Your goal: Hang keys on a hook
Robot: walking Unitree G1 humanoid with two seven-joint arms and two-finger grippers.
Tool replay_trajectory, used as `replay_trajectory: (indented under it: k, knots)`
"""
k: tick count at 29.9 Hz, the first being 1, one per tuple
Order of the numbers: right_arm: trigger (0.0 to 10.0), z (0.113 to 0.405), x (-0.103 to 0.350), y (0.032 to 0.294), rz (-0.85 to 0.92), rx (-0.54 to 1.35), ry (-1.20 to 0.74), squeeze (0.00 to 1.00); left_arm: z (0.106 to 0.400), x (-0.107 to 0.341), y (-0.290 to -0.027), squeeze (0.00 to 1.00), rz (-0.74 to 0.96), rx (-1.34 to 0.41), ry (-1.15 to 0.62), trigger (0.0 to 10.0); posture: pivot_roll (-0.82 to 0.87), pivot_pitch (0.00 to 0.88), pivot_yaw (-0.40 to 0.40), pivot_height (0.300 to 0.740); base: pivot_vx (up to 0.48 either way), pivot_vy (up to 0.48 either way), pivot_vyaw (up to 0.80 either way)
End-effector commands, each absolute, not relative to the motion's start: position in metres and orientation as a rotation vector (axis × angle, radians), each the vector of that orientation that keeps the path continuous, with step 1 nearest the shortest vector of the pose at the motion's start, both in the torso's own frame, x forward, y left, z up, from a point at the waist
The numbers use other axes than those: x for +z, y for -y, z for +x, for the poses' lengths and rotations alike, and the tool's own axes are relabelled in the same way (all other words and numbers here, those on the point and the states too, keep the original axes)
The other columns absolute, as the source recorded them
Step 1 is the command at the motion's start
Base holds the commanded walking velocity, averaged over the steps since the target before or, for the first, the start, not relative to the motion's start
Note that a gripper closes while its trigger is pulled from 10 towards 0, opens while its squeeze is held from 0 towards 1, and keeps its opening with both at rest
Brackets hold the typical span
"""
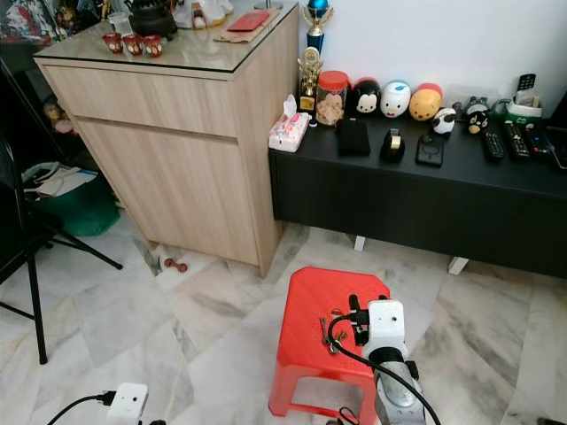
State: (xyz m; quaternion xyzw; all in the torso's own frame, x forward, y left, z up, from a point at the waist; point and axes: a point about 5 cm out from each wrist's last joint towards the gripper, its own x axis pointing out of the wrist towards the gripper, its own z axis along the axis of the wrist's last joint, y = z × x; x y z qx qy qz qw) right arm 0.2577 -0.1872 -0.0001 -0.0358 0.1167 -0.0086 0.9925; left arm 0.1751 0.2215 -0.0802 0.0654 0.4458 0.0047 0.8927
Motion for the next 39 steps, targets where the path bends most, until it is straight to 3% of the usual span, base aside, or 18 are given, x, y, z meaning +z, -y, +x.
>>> replay_trajectory:
  k: [1, 31, 39]
  knots:
    - [10.0, 0.257, -0.003, 0.185, -0.078, -0.006, -0.251, 0.00, 0.169, -0.082, -0.225, 0.00, 0.123, 0.029, -0.944, 10.0, 0.00, 0.061, 0.026, 0.633, 0.000, 0.000, 0.00]
    - [10.0, 0.253, -0.011, 0.170, -0.056, 0.091, -0.293, 0.00, 0.172, -0.081, -0.225, 0.00, 0.131, 0.011, -0.948, 10.0, -0.01, 0.037, 0.040, 0.623, 0.000, 0.000, 0.00]
    - [10.0, 0.249, -0.013, 0.173, -0.044, 0.073, -0.296, 0.00, 0.175, -0.081, -0.221, 0.00, 0.114, 0.011, -0.945, 10.0, 0.00, 0.059, 0.038, 0.623, 0.090, 0.000, 0.50]
